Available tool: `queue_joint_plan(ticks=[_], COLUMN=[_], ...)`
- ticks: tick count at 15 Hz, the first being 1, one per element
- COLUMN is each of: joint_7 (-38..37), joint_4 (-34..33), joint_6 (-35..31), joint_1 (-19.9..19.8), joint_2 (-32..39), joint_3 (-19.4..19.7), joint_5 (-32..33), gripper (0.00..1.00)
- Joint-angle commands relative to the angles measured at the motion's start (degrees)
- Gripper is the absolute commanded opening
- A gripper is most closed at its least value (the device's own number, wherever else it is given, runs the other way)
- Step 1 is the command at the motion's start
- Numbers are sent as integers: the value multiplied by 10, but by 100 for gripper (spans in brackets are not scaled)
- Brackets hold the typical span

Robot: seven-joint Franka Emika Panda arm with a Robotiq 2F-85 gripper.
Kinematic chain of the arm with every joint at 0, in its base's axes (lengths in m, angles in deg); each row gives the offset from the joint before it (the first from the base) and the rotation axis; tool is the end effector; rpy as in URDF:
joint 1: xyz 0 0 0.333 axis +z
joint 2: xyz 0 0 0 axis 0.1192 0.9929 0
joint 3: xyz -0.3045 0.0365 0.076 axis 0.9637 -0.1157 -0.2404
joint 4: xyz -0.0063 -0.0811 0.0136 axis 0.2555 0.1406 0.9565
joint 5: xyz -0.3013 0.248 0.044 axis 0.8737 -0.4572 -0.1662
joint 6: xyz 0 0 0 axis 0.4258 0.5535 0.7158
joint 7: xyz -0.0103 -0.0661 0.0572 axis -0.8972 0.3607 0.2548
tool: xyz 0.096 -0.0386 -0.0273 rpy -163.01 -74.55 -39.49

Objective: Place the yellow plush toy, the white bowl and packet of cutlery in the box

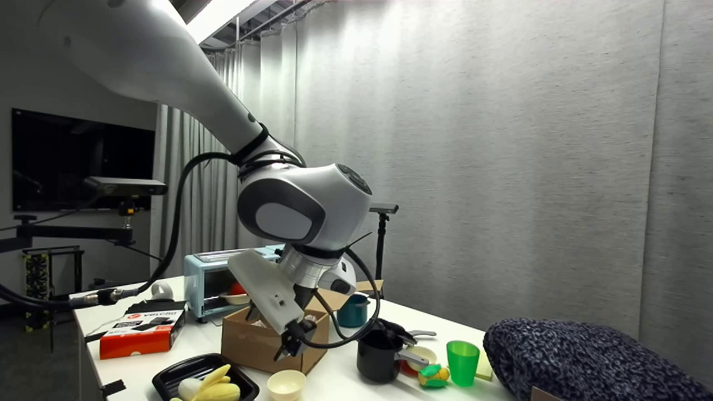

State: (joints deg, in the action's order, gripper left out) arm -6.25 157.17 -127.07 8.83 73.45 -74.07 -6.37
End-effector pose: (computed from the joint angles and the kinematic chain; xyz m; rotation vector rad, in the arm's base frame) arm 0.4685 -0.0048 0.3279 -2.5726 -0.2435 0.0653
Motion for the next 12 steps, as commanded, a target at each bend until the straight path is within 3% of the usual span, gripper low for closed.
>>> queue_joint_plan(ticks=[1,5,12], joint_7=[23,26,26], joint_4=[-18,-27,-21], joint_6=[9,8,0], joint_1=[5,7,16], joint_2=[46,90,139], joint_3=[-36,-75,-126], joint_5=[-39,-68,-42], gripper=[100,100,100])
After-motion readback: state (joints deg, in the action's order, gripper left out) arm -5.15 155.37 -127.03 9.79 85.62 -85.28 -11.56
